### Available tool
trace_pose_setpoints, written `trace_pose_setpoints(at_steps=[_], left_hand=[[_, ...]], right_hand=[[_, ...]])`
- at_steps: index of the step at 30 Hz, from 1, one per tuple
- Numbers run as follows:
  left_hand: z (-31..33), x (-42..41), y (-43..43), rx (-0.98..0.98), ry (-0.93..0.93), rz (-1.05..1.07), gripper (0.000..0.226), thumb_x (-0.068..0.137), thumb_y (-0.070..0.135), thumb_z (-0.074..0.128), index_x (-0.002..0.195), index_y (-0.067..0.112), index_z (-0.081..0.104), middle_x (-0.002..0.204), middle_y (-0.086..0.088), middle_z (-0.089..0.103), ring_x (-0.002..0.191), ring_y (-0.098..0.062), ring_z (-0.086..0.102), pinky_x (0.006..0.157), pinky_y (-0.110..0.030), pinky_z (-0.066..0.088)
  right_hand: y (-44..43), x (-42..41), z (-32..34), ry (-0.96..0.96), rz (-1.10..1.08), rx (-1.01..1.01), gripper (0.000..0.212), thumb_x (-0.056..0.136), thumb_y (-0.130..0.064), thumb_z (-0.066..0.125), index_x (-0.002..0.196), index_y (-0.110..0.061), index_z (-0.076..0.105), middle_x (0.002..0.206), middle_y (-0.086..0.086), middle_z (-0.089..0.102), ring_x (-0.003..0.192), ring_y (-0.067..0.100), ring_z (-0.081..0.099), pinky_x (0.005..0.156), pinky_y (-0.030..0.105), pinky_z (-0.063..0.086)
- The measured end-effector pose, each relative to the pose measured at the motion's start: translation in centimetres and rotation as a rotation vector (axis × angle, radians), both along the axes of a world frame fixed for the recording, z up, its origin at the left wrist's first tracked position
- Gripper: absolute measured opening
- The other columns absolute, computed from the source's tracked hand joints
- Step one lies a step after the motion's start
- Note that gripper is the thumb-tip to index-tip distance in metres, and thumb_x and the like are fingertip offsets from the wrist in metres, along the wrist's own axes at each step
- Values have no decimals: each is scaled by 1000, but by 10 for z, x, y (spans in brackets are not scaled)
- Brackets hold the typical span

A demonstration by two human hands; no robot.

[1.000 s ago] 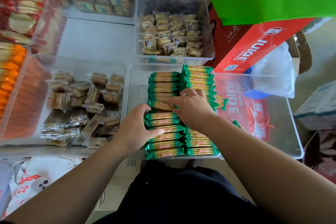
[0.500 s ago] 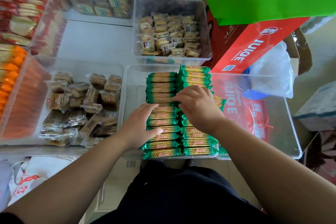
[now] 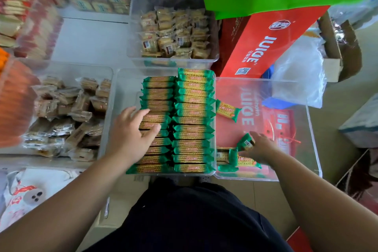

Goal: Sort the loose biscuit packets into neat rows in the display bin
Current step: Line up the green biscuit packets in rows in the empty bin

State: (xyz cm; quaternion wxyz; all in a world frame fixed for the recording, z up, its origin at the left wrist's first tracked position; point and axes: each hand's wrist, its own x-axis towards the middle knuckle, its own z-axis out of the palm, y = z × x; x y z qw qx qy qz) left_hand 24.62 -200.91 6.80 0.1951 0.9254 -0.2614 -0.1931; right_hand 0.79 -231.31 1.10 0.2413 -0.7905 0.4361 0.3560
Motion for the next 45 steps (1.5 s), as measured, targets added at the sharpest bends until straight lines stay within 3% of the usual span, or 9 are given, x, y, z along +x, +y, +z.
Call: trace_pose_setpoints(at_steps=[4,7,15,22,26,30,36,41,45], left_hand=[[11,-14,-4,108,-116,5,62,96,59,54,147,23,52,156,-12,40,143,-37,36,115,-55,33],[23,-28,-15,95,-196,-16,69,90,64,49,141,18,57,150,-15,46,136,-40,42,110,-56,38],[12,-79,-57,182,-253,-299,78,84,72,45,144,23,57,157,-18,41,141,-44,38,113,-59,32],[4,-91,-64,223,-243,-258,82,85,74,42,148,22,52,162,-19,32,145,-45,32,115,-63,31],[7,-93,-65,239,-226,-236,83,84,76,40,149,25,48,164,-17,27,148,-44,27,119,-61,26],[9,-94,-71,231,-203,-207,82,82,75,43,145,23,51,163,-18,28,147,-44,27,118,-59,26],[7,-97,-72,189,-211,-184,81,82,72,45,142,19,54,161,-19,32,146,-45,29,117,-60,28],[3,-98,-71,161,-212,-173,80,83,71,46,142,19,55,161,-19,32,147,-45,28,118,-62,28],[1,-98,-70,151,-216,-169,79,84,71,46,143,19,54,162,-19,31,148,-45,27,118,-62,28]], right_hand=[[-9,-13,-32,44,64,13,120,66,-62,84,159,-26,16,152,11,37,136,39,40,107,55,44],[-11,-22,-50,73,121,-42,116,56,-75,81,148,-22,34,138,10,45,124,34,50,99,50,51],[-31,-19,-26,-326,38,153,48,72,-37,88,101,-19,54,84,-2,60,73,17,57,64,33,49],[-36,8,-10,-445,163,306,32,76,-34,87,95,-23,65,88,-2,67,81,22,65,67,31,51],[-14,21,-33,-271,526,266,61,80,-51,77,126,-14,63,133,5,58,121,28,53,104,44,46],[-11,26,-39,-202,500,330,49,81,-47,78,116,-16,61,103,3,67,95,26,62,85,37,53],[-11,24,-38,-183,379,365,54,82,-42,78,116,-13,47,97,1,58,86,23,56,66,30,44],[2,27,-28,-108,345,453,41,85,-51,71,88,-17,49,79,2,56,65,16,48,58,29,39],[23,25,-22,-122,351,476,112,67,-87,62,151,-17,39,142,8,57,125,28,56,103,40,45]])
